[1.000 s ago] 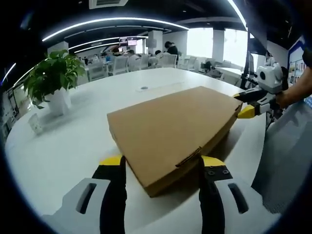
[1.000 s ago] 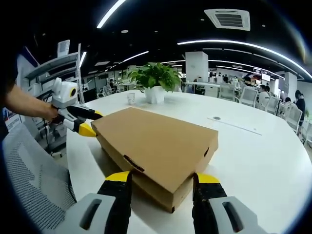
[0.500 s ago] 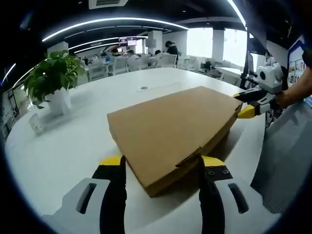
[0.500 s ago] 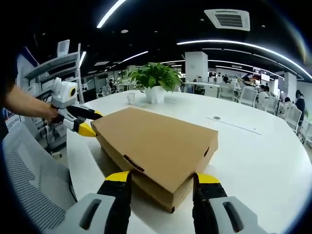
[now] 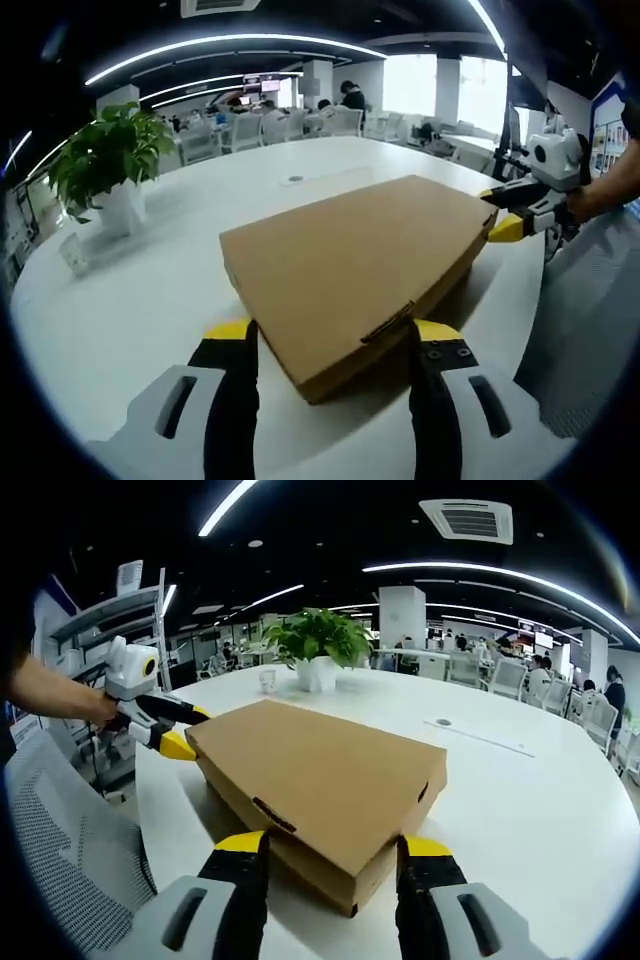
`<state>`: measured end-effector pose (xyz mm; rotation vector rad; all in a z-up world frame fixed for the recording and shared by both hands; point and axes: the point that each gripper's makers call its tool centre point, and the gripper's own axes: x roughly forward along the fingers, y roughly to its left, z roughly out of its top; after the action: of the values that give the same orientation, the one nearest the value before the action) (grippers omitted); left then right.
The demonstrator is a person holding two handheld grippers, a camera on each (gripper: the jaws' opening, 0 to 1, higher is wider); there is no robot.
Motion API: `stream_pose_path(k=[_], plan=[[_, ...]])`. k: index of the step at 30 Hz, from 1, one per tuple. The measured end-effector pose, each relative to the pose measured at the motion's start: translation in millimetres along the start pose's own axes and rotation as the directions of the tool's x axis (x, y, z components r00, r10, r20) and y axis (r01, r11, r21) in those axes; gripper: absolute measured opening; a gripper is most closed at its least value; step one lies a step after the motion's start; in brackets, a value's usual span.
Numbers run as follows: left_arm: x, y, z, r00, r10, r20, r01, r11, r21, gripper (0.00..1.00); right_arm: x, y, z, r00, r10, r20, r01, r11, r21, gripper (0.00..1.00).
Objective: Operate the shoe box by opening the lid, removing the specified soft item, and placing it in the target area until the item is outside and the box remains undamaged.
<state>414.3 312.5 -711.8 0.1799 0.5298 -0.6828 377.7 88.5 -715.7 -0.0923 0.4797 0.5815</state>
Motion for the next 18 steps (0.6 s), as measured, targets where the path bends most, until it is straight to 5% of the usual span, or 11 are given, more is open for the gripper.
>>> stream_pose_path(k=[18], plan=[[-6.2, -6.8, 8.9, 0.999, -0.032, -0.023, 0.032, 0.999, -0.013, 0.58, -2.4, 0.1, 5.1, 1.0, 0.005, -0.016, -0.005, 1.0, 0.009, 0.48]])
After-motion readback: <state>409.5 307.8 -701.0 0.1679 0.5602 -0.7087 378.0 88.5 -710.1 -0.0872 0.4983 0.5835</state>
